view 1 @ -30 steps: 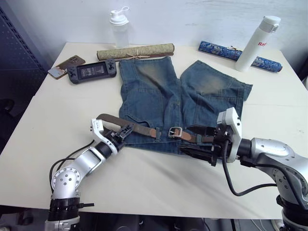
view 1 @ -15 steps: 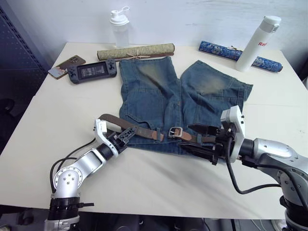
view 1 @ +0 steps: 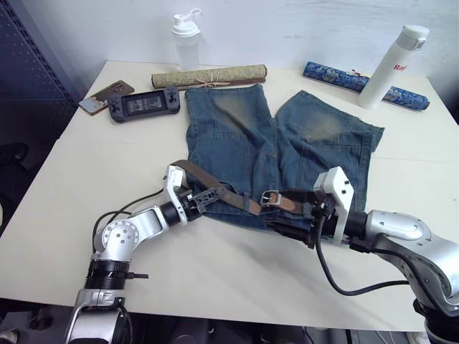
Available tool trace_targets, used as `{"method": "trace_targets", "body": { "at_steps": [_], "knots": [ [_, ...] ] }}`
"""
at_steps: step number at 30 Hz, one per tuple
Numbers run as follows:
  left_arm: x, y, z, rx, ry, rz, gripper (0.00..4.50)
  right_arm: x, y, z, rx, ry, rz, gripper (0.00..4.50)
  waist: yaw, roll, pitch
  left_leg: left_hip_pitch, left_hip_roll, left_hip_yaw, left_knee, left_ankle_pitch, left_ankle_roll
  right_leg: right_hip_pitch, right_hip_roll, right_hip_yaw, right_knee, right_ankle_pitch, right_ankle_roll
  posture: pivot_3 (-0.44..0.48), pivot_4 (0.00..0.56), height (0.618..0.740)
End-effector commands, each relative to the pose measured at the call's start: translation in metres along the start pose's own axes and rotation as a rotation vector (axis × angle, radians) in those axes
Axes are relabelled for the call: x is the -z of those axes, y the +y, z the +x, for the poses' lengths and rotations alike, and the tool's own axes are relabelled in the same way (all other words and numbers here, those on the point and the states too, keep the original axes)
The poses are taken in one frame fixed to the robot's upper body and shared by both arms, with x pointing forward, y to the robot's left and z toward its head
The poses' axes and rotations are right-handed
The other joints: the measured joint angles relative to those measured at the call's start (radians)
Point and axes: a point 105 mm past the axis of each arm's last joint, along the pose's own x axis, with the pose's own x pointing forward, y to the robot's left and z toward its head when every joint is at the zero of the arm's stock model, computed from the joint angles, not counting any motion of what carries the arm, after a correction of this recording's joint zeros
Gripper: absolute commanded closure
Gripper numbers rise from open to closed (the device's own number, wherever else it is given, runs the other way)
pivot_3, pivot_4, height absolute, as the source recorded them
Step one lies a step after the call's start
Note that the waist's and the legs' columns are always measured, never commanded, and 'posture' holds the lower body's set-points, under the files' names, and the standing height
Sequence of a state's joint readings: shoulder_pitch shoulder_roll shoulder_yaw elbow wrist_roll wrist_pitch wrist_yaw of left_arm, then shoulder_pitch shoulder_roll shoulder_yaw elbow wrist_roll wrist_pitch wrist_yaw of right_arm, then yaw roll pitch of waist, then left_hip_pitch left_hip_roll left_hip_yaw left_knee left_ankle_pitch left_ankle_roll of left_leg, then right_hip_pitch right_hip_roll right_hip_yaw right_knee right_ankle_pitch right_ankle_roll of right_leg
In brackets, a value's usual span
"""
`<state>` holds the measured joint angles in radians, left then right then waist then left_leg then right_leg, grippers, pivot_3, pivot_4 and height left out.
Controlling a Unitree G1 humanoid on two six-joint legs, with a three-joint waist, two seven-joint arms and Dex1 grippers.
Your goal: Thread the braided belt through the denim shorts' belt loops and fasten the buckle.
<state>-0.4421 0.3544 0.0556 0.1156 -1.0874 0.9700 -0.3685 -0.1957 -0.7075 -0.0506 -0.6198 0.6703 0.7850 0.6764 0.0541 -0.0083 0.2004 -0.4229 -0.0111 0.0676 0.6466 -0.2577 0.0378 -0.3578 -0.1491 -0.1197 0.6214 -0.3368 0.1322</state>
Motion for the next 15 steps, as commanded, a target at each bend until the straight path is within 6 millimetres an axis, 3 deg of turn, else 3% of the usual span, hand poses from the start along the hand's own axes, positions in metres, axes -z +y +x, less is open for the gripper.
{"method": "trace_targets", "body": {
  "at_steps": [1, 7, 15],
  "knots": [
    [0.01, -0.007, 0.005, 0.071, 0.066, -0.011, 4.5, 0.0, 0.0, -0.001, 0.004, -0.004, -0.06, 0.09, 0.0, 0.0, 0.0, 0.0, 0.0, 0.0, 0.0, 0.0, 0.0, 0.0, 0.0, 0.0, 0.0, 0.0, 0.0, 0.0, 0.15, 0.717],
    [0.01, -0.006, 0.016, 0.103, 0.135, 0.05, 4.5, 0.005, 0.001, -0.002, 0.007, 0.001, -0.09, 0.09, 0.004, 0.0, 0.0, 0.0, 0.0, 0.0, 0.0, 0.0, 0.0, 0.0, 0.0, -0.001, -0.001, 0.0, 0.0, 0.0, 0.15, 0.717],
    [0.022, -0.021, 0.021, 0.161, 0.117, -0.078, 4.5, 0.015, -0.001, -0.001, 0.04, 0.049, -0.278, 0.09, 0.002, 0.0, 0.0, 0.0, 0.0, -0.001, 0.0, 0.0, 0.0, 0.001, 0.0, -0.001, 0.0, 0.0, 0.0, 0.0, 0.15, 0.717]
  ]
}}
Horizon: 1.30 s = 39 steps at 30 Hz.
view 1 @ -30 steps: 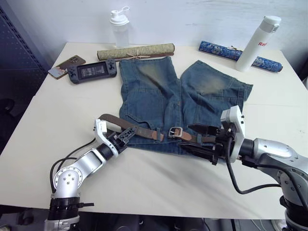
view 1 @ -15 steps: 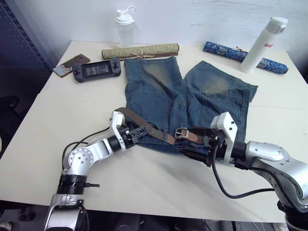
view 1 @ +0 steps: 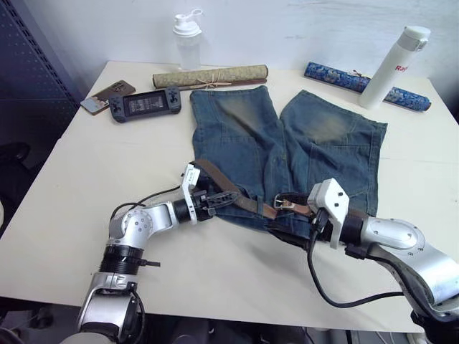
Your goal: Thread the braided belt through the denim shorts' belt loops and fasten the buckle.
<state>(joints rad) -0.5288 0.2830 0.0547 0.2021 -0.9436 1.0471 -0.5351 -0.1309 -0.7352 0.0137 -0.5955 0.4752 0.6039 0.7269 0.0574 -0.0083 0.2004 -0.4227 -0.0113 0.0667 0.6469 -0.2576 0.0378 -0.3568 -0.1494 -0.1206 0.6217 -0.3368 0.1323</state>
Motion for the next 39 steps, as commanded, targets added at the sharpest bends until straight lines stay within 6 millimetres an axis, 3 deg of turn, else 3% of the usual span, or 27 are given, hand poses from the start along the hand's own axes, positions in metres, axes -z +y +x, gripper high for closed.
{"method": "trace_targets", "body": {
  "at_steps": [1, 5, 16, 20, 32, 36, 39],
  "knots": [
    [0.018, -0.013, 0.004, 0.056, 0.031, -0.05, 4.5, 0.001, 0.002, 0.0, 0.02, 0.003, -0.16, 0.09, -0.002, 0.0, 0.0, 0.0, 0.0, 0.0, 0.0, 0.0, 0.0, 0.0, 0.0, 0.0, 0.0, 0.0, 0.0, 0.0, 0.15, 0.717],
    [0.028, -0.013, 0.0, 0.045, 0.048, -0.022, 4.5, 0.01, 0.005, 0.001, 0.061, 0.003, -0.305, 0.09, -0.002, 0.0, 0.0, 0.0, 0.0, 0.0, 0.0, 0.0, 0.0, 0.001, 0.0, 0.0, 0.0, 0.0, 0.0, 0.0, 0.15, 0.717],
    [0.021, -0.01, -0.004, 0.02, 0.019, -0.033, 4.5, 0.015, 0.001, -0.002, 0.17, 0.001, -0.654, 0.09, -0.006, 0.0, 0.0, 0.001, 0.0, 0.0, 0.0, 0.0, 0.0, 0.001, 0.0, 0.0, -0.001, 0.0, 0.0, 0.0, 0.15, 0.717],
    [0.019, -0.009, -0.003, 0.017, 0.014, -0.038, 4.5, 0.034, 0.004, -0.003, 0.177, 0.059, -0.759, 0.09, -0.006, 0.0, 0.0, 0.001, 0.0, 0.0, 0.0, 0.0, -0.001, 0.001, 0.001, 0.0, -0.001, 0.0, 0.0, 0.0, 0.15, 0.717],
    [0.02, -0.01, -0.004, 0.019, 0.021, -0.042, 4.5, 0.045, -0.005, -0.001, 0.281, 0.081, -0.853, 0.09, -0.007, 0.0, 0.0, 0.002, 0.001, 0.0, 0.001, 0.001, -0.002, 0.001, 0.001, 0.001, 0.0, 0.0, 0.0, 0.0, 0.15, 0.717],
    [0.019, -0.01, -0.004, 0.021, 0.018, -0.041, 4.5, 0.045, -0.004, -0.002, 0.279, 0.07, -0.813, 0.09, -0.007, 0.0, 0.0, 0.002, 0.001, 0.0, 0.001, 0.001, -0.002, 0.001, 0.001, 0.001, 0.0, 0.0, 0.0, 0.0, 0.15, 0.717],
    [0.015, -0.009, -0.007, 0.02, -0.012, -0.048, 4.5, 0.045, -0.003, -0.007, 0.258, 0.056, -0.67, 0.09, -0.007, 0.0, 0.0, 0.002, 0.001, -0.001, 0.001, 0.001, -0.002, 0.002, 0.001, 0.0, 0.0, 0.0, 0.0, 0.0, 0.15, 0.717]
  ]
}}
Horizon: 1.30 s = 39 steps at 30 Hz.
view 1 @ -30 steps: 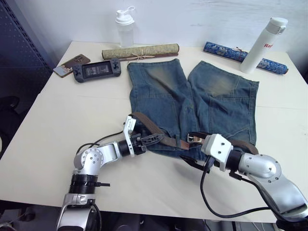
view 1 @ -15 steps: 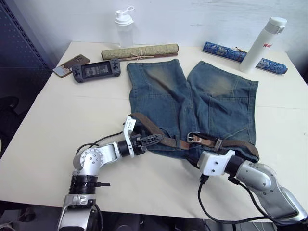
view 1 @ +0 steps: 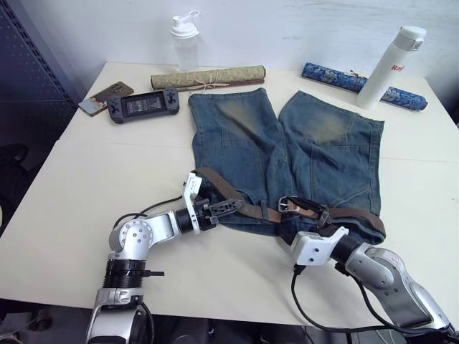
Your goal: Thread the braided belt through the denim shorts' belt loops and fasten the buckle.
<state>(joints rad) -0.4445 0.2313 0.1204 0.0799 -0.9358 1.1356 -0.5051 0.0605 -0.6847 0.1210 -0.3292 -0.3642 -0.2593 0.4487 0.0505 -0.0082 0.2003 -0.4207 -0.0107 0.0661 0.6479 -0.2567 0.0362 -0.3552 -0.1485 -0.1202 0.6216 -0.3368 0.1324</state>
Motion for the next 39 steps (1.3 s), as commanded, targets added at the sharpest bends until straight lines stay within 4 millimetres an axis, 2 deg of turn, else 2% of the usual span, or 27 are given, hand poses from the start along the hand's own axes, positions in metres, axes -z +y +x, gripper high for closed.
{"method": "trace_targets", "body": {
  "at_steps": [1, 9, 12, 14, 21, 26, 35, 39],
  "knots": [
    [-0.002, -0.001, -0.003, 0.005, -0.02, -0.009, 4.5, -0.001, -0.005, -0.008, -0.023, -0.009, 0.161, 0.09, -0.001, 0.0, 0.0, 0.0, 0.0, 0.0, 0.0, 0.0, 0.0, 0.0, 0.0, 0.0, 0.0, 0.0, 0.0, 0.0, 0.15, 0.717],
    [-0.026, 0.006, -0.019, -0.07, -0.113, 0.028, 4.5, -0.014, -0.039, -0.012, 0.0, -0.078, 0.446, 0.09, -0.011, 0.0, 0.0, 0.0, 0.002, -0.001, 0.0, 0.0, 0.0, 0.0, 0.001, -0.001, 0.001, 0.0, 0.0, 0.0, 0.15, 0.717],
    [-0.033, 0.01, -0.027, -0.104, -0.127, 0.054, 4.5, -0.022, -0.057, -0.011, 0.025, -0.137, 0.604, 0.09, -0.018, 0.0, 0.0, 0.0, 0.002, -0.001, 0.0, 0.0, 0.0, 0.0, 0.001, -0.001, 0.003, 0.0, 0.0, 0.0, 0.15, 0.717],
    [-0.036, 0.012, -0.034, -0.116, -0.128, 0.064, 4.5, -0.023, -0.066, -0.01, 0.041, -0.147, 0.632, 0.09, -0.023, 0.0, 0.0, 0.0, 0.002, -0.001, 0.0, 0.0, 0.0, 0.0, 0.001, -0.001, 0.003, 0.0, 0.0, 0.0, 0.15, 0.717],
    [-0.039, 0.014, -0.043, -0.12, -0.101, 0.106, 4.5, -0.022, -0.065, -0.005, 0.029, -0.133, 0.626, 0.09, -0.024, 0.0, 0.0, 0.0, 0.002, 0.0, -0.001, 0.0, 0.0, -0.001, 0.001, -0.001, 0.003, 0.0, 0.0, 0.0, 0.15, 0.717],
    [-0.034, 0.007, -0.039, -0.097, -0.089, 0.119, 4.5, 0.0, -0.061, -0.001, 0.084, -0.044, 0.631, 0.09, -0.024, 0.0, 0.0, 0.0, 0.002, 0.0, 0.0, 0.0, 0.0, -0.001, 0.001, 0.0, 0.003, 0.0, 0.0, 0.0, 0.15, 0.717],
    [-0.03, 0.0, -0.034, -0.094, -0.112, 0.096, 4.5, 0.003, -0.048, 0.001, 0.078, -0.026, 0.658, 0.09, -0.024, 0.0, 0.0, 0.0, 0.002, 0.0, 0.0, 0.0, 0.0, -0.001, 0.001, 0.0, 0.004, 0.0, 0.0, 0.0, 0.15, 0.717],
    [-0.029, -0.003, -0.032, -0.092, -0.125, 0.088, 2.89, 0.003, -0.048, 0.002, 0.083, -0.031, 0.662, 0.0, -0.024, 0.0, 0.0, -0.001, 0.002, 0.0, 0.0, 0.0, 0.0, -0.001, 0.001, 0.0, 0.004, 0.0, 0.0, 0.0, 0.15, 0.717]
  ]
}}
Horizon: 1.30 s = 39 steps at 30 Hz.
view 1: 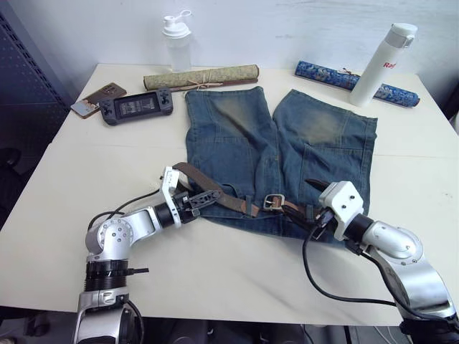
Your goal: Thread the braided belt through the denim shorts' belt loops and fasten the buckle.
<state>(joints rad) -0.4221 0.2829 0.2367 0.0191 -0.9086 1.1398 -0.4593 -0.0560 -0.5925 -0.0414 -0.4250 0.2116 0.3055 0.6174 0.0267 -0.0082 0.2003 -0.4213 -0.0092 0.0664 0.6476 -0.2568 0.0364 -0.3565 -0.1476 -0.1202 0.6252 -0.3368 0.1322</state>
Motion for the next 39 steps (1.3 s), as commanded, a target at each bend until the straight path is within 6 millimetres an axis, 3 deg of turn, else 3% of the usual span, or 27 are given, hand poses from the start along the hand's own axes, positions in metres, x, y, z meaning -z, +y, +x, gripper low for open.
{"method": "trace_targets", "body": {
  "at_steps": [1, 4, 11, 21, 36, 39],
  "knots": [
    [-0.007, -0.014, 0.0, 0.036, -0.037, 0.016, 2.39, -0.009, 0.002, 0.001, 0.004, -0.042, -0.017, 0.0, 0.0, 0.0, 0.0, 0.0, 0.0, 0.0, 0.0, 0.0, 0.0, 0.0, 0.0, 0.0, 0.0, 0.0, 0.0, 0.0, 0.15, 0.717],
    [-0.01, -0.016, -0.001, 0.013, -0.073, 0.008, 1.17, -0.008, 0.004, 0.002, 0.001, -0.043, -0.011, 0.0, 0.0, 0.0, 0.0, 0.0, 0.0, 0.0, 0.0, 0.0, 0.0, 0.0, 0.0, 0.0, 0.0, 0.0, 0.0, 0.0, 0.15, 0.717],
    [-0.013, -0.009, -0.014, -0.113, -0.119, 0.0, 1.17, -0.009, 0.004, 0.003, 0.008, -0.052, 0.001, 0.0, -0.002, 0.0, 0.0, 0.0, 0.0, 0.0, 0.0, 0.0, 0.0, 0.0, 0.0, 0.0, 0.0, 0.0, 0.0, 0.0, 0.15, 0.717],
    [-0.001, -0.028, -0.012, -0.156, -0.15, -0.045, 1.17, -0.009, 0.006, 0.005, 0.005, -0.056, 0.004, 0.0, 0.0, 0.0, 0.0, 0.0, 0.0, 0.0, 0.001, 0.0, 0.0, 0.0, 0.0, 0.001, 0.001, 0.0, 0.0, 0.0, 0.15, 0.717],
    [-0.02, -0.044, -0.022, -0.218, -0.266, -0.067, 1.17, -0.009, 0.007, 0.005, 0.004, -0.051, 0.003, 0.0, 0.002, 0.0, 0.0, 0.0, 0.0, 0.0, 0.001, 0.0, 0.0, 0.0, 0.0, 0.004, 0.001, 0.0, 0.0, 0.0, 0.15, 0.717],
    [-0.02, -0.043, -0.023, -0.225, -0.269, -0.078, 1.98, -0.009, 0.006, 0.005, 0.004, -0.052, 0.002, 0.0, 0.001, 0.0, 0.0, 0.0, 0.0, 0.0, 0.001, 0.0, 0.0, 0.0, 0.0, 0.004, 0.001, 0.0, 0.0, 0.0, 0.15, 0.717]
  ]
}}
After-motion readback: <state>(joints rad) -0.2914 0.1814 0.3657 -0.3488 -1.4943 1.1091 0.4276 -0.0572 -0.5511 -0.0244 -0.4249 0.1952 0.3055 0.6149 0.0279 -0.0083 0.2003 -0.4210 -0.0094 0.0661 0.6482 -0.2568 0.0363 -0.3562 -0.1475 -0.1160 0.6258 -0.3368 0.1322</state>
